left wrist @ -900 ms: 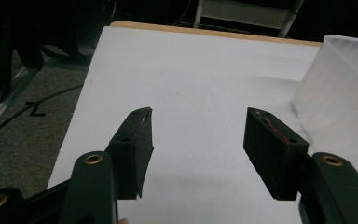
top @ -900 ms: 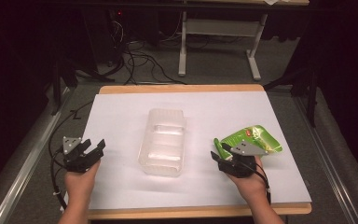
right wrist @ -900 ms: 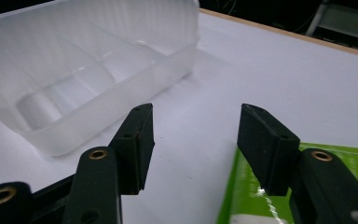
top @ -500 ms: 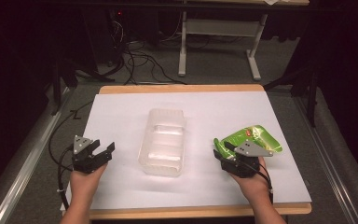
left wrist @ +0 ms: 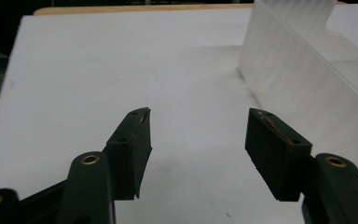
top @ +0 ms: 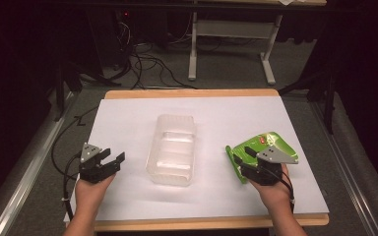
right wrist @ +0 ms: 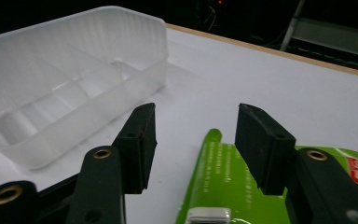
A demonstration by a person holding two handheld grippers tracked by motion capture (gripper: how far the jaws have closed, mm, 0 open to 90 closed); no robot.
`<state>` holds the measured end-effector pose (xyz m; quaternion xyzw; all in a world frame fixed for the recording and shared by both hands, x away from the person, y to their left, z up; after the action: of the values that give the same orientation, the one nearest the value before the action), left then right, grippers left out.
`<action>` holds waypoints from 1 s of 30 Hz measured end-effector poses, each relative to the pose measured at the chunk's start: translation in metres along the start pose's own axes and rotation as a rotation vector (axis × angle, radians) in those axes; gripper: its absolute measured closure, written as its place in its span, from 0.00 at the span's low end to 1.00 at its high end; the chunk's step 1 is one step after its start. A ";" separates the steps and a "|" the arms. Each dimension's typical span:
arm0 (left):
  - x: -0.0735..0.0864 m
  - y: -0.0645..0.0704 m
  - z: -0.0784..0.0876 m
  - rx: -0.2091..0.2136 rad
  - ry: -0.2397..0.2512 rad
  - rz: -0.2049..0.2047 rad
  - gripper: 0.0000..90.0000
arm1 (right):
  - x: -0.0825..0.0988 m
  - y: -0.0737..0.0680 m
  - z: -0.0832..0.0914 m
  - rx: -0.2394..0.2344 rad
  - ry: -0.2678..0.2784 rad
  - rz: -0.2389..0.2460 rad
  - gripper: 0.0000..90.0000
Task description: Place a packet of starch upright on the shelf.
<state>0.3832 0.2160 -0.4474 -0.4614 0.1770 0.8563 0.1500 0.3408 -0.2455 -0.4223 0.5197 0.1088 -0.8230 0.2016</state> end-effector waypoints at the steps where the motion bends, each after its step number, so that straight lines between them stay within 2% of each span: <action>1: 0.000 0.001 0.000 0.017 -0.009 -0.009 0.45 | 0.000 0.004 0.002 0.006 -0.001 -0.019 0.51; 3: 0.001 0.005 0.001 0.023 -0.044 -0.074 0.45 | -0.001 0.011 0.006 0.014 0.011 -0.051 0.50; 4: 0.001 0.008 0.003 0.043 -0.044 -0.096 0.45 | -0.001 0.014 0.008 0.020 0.011 -0.059 0.48; 5: 0.001 0.011 0.006 0.052 -0.025 -0.117 0.44 | -0.001 0.018 0.011 0.029 0.013 -0.068 0.47; 6: 0.001 0.012 0.008 0.056 -0.007 -0.127 0.44 | -0.001 0.023 0.014 0.039 0.015 -0.087 0.44; 7: 0.001 0.014 0.012 0.059 0.034 -0.121 0.42 | 0.000 0.026 0.016 0.045 0.014 -0.103 0.43; 9: 0.003 0.017 0.017 0.095 0.097 -0.097 0.38 | 0.004 0.036 0.022 0.074 0.011 -0.120 0.40; 10: 0.004 0.019 0.018 0.110 0.110 -0.097 0.38 | 0.007 0.041 0.026 0.089 0.000 -0.124 0.39; 12: 0.003 0.022 0.021 0.124 0.105 -0.116 0.36 | 0.014 0.050 0.032 0.124 -0.027 -0.131 0.36; 15: 0.005 0.024 0.022 0.118 0.099 -0.161 0.35 | 0.024 0.063 0.040 0.148 -0.052 -0.179 0.32; 17: 0.007 0.023 0.020 0.121 0.085 -0.175 0.34 | 0.027 0.070 0.043 0.177 -0.062 -0.210 0.29; 19: 0.008 0.021 0.019 0.134 0.079 -0.158 0.33 | 0.030 0.075 0.044 0.203 -0.067 -0.242 0.26; 22: 0.010 0.018 0.018 0.149 0.075 -0.124 0.33 | 0.034 0.081 0.045 0.252 -0.082 -0.260 0.22; 26: 0.009 0.020 0.018 0.162 0.077 -0.113 0.35 | 0.039 0.092 0.047 0.302 -0.097 -0.303 0.17; 28: 0.008 0.024 0.019 0.181 0.081 -0.086 0.38 | 0.043 0.097 0.047 0.315 -0.105 -0.334 0.16; 30: 0.007 0.028 0.021 0.187 0.090 -0.080 0.47 | 0.047 0.101 0.046 0.320 -0.123 -0.347 0.15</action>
<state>0.3522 0.2012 -0.4384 -0.4901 0.2443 0.8077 0.2185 0.3310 -0.3635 -0.4412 0.4673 0.0523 -0.8823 -0.0214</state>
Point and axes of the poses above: each handheld gripper's, and its own axes: z roughly backward along the jaws, x roughly out of its underside, y roughly to its right, the point moved 3 cm from there along -z, roughly forward along the jaws, and after that the axes turned 2 degrees about x, right-handed, at the moved point
